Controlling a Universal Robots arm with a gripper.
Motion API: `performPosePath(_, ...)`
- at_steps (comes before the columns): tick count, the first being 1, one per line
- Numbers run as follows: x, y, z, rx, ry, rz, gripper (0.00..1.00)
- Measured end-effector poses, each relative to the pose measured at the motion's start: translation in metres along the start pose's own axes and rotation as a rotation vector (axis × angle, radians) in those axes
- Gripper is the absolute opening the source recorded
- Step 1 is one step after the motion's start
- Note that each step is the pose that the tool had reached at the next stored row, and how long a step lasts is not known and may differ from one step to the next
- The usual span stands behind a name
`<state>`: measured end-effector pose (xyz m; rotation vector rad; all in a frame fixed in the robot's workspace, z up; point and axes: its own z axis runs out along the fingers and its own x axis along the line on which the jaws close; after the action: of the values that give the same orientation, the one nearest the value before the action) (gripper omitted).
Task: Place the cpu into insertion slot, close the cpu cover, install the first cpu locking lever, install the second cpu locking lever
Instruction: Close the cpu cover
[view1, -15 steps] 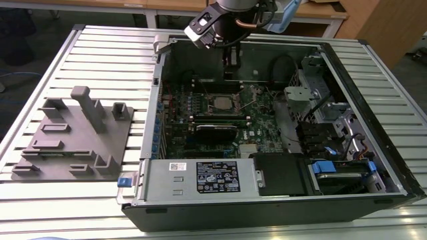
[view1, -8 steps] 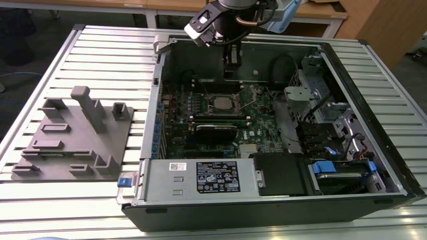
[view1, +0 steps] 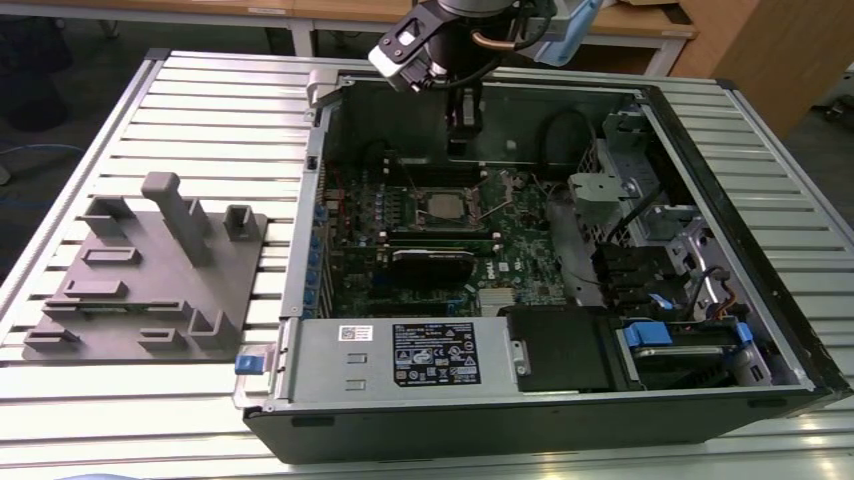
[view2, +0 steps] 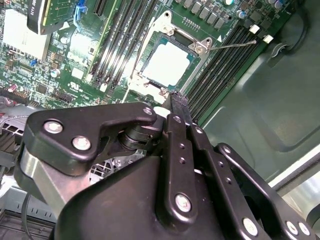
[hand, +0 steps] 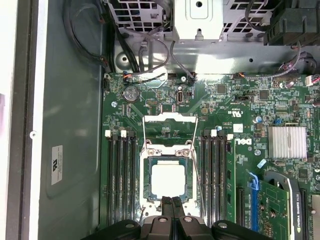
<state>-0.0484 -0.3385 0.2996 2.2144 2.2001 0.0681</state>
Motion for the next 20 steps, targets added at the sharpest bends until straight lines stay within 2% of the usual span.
performPosePath(14, 0.0001, 0.0004, -0.0036, -0.0001, 0.0003, 0.000, 0.10)
performPosePath(20, 0.0001, 0.0097, -0.0032, 0.0000, 0.0000, 0.000, 0.10)
